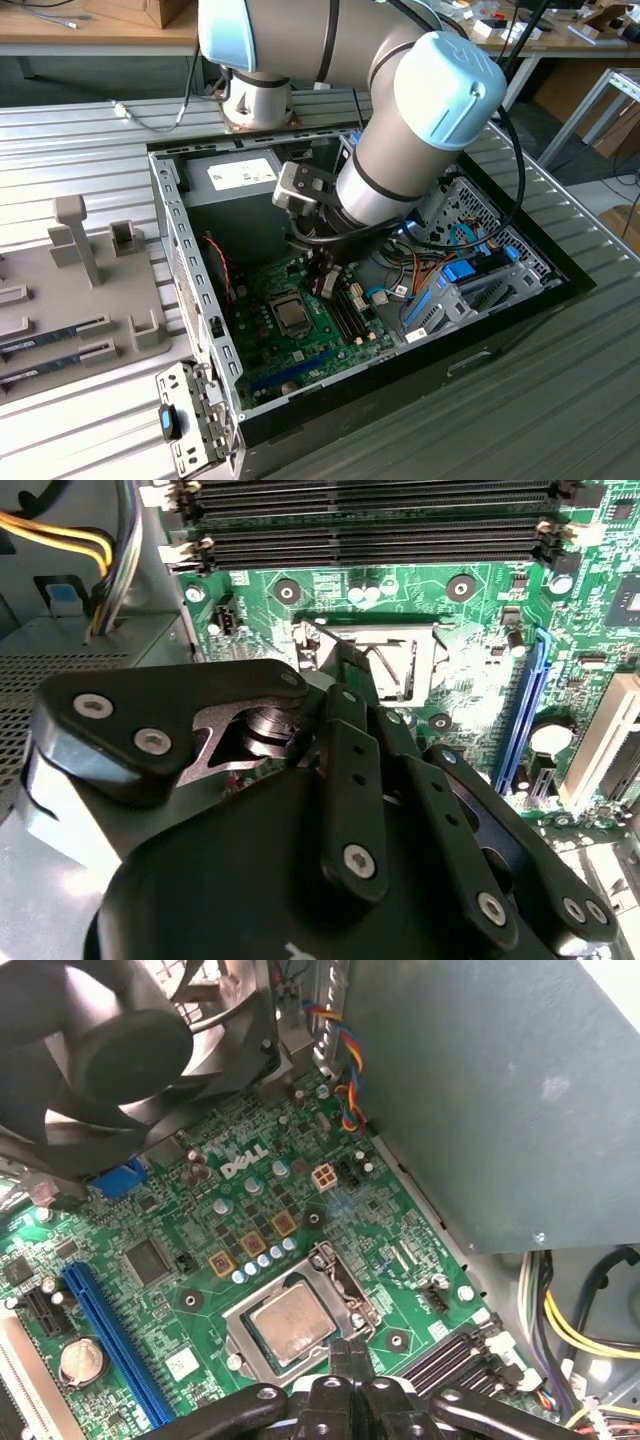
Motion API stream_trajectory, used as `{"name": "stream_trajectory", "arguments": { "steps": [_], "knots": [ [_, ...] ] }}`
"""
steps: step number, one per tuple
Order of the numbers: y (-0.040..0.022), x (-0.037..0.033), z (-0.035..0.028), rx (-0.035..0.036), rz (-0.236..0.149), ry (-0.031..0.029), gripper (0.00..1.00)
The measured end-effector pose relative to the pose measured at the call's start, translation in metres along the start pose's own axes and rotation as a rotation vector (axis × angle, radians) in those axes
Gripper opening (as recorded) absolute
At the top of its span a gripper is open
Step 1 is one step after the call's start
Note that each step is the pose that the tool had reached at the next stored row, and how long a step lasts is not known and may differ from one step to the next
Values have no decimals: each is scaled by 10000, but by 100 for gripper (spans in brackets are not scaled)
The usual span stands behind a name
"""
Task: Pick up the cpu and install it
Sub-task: 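Install the first cpu locking lever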
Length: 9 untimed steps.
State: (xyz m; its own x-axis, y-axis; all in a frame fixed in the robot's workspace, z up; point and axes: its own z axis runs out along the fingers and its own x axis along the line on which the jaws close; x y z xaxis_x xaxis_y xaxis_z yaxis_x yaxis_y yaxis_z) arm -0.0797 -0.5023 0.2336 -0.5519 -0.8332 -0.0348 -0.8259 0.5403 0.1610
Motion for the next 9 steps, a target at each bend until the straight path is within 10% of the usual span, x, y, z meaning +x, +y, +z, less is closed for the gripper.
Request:
{"name": "stream_trajectory", "arguments": {
  "steps": [9],
  "knots": [
    [-38, 4, 178, 75, 15, 116, 11]
  ]
}}
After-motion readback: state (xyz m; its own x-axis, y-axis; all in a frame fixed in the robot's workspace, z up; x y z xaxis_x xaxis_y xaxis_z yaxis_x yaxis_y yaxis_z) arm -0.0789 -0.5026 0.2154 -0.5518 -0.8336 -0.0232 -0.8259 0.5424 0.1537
